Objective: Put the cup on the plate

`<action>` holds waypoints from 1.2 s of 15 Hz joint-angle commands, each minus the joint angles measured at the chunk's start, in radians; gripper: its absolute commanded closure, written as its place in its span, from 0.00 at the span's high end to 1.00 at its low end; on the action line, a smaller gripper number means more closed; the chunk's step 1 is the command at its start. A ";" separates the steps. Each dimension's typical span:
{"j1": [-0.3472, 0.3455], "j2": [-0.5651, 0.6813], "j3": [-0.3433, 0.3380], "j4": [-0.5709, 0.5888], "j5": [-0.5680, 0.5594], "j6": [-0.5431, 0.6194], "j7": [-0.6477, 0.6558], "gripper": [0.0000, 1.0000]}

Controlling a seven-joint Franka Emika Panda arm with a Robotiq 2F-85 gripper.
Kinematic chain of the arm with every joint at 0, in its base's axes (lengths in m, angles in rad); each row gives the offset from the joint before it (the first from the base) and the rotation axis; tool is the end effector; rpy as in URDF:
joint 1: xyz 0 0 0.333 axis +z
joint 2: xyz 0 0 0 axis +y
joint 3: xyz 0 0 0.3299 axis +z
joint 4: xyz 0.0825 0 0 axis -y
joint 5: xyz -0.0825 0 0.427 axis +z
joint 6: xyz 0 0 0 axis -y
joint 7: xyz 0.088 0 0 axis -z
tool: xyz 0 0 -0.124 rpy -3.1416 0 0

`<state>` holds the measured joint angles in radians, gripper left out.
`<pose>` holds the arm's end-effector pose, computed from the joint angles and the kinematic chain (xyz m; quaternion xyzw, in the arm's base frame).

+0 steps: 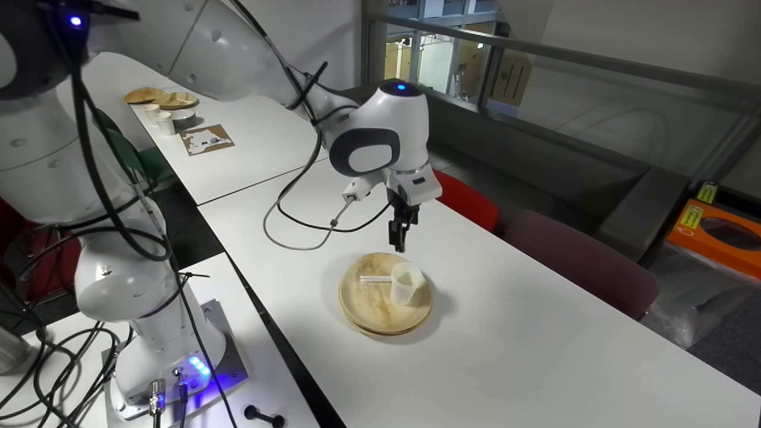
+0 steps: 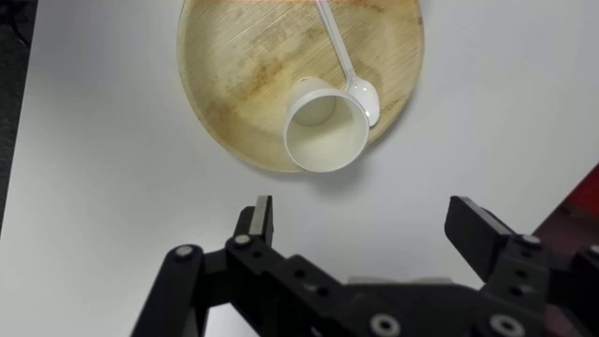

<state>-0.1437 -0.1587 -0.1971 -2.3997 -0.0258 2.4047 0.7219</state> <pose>0.4923 -0.1747 0.3616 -0.8637 0.4975 -0.0778 0.0212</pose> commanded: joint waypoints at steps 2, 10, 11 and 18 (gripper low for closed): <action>-0.005 -0.237 0.049 -0.036 0.020 -0.152 -0.216 1.00; 0.067 -0.290 0.115 0.029 0.085 -0.385 -0.541 1.00; 0.078 -0.286 0.123 0.022 0.079 -0.393 -0.574 1.00; 0.104 -0.249 0.171 0.002 0.044 -0.409 -0.644 1.00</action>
<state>-0.0361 -0.4081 -0.0293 -2.3992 0.0169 1.9978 0.0797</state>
